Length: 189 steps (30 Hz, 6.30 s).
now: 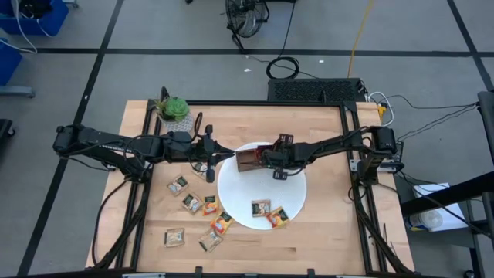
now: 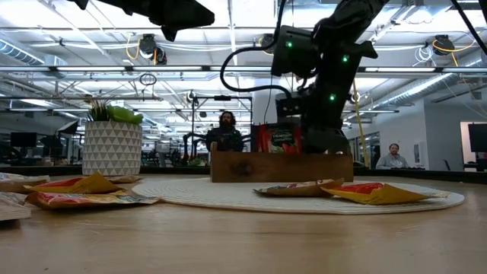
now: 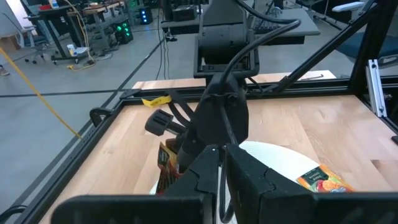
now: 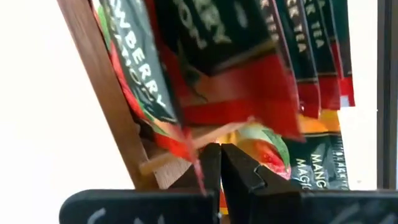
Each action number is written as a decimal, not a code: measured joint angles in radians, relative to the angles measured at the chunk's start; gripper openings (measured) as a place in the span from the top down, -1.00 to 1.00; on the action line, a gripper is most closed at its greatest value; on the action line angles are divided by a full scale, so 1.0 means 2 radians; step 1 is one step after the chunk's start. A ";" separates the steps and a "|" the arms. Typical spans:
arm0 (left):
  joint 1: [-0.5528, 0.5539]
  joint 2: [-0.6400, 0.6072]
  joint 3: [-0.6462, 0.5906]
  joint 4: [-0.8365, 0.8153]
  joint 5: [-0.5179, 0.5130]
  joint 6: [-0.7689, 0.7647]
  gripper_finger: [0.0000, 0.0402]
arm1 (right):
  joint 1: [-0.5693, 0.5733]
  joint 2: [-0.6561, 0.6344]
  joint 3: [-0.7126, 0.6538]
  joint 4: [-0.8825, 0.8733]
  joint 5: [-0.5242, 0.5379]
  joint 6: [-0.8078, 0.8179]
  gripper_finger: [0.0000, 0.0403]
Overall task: Pick & Place Tea
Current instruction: Put the yellow tea bag into the right section of the wooden organizer
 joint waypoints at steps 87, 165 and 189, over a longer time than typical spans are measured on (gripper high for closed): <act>0.000 0.000 0.000 0.008 0.000 0.000 0.81 | 0.352 0.043 -0.037 0.175 0.000 0.153 0.04; -0.010 0.145 0.000 0.214 0.092 -0.277 0.78 | 0.249 -0.031 -0.043 0.464 0.340 -0.721 1.00; 0.003 0.107 0.000 0.139 0.060 -0.213 -0.11 | 0.248 -0.031 -0.043 0.465 0.341 -0.701 1.00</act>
